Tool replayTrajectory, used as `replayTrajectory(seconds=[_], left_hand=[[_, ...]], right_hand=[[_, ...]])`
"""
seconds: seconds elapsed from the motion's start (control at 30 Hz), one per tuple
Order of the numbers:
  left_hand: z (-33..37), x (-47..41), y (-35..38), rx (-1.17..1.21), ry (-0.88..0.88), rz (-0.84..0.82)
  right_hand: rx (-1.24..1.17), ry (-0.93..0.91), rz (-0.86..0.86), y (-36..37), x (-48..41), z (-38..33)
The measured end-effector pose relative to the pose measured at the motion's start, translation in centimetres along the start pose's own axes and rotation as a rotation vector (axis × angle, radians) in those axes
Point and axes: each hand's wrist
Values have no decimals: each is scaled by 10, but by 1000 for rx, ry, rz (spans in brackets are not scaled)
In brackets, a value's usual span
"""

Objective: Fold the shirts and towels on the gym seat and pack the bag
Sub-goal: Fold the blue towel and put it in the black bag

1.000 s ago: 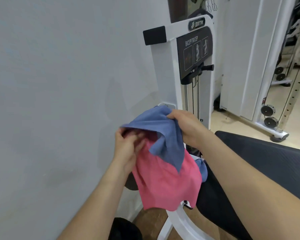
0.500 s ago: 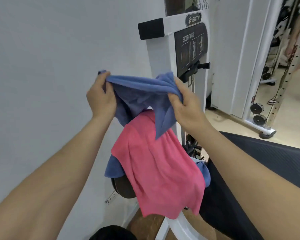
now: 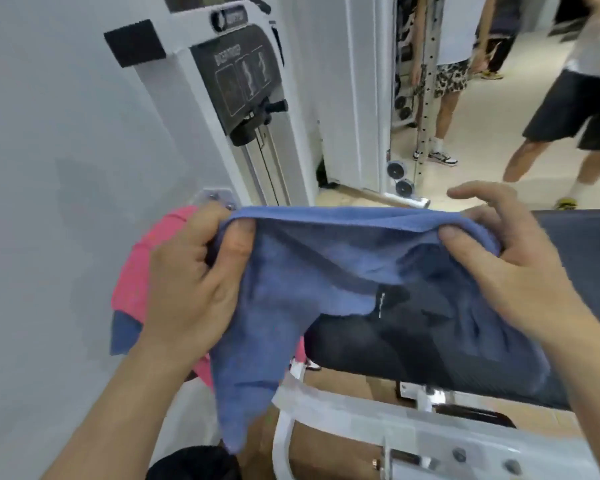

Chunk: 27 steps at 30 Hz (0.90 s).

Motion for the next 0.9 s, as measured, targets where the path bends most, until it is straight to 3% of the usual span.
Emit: replayTrajectory(seconds=[0.13,0.2,0.4,0.5,0.67,0.9], left_hand=[[-4,18,29,213,-248,-467],[-17,29,42,247,-272,-687],[-55,63,66,220,-240,-1156],[-64,74,81,271,-266,-1105],[-62,80,126,173,-193,-818],[-57,46,196,-29,-160,-606]], right_hand=[[363,158,-354,-65,34,11],[415,244,-427,-87,50,20],[150,603,-480,-137,92,42],[170,703,-363,-147,104,52],[555,763,-315,-159,100,76],[990,470,-93,-174,60,129]])
Point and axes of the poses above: each hand's wrist, its own x-axis away from the middle knuckle, its own y-axis out of the palm, z = x × y, and after that the axes turned 4 degrees about -x, right-handed
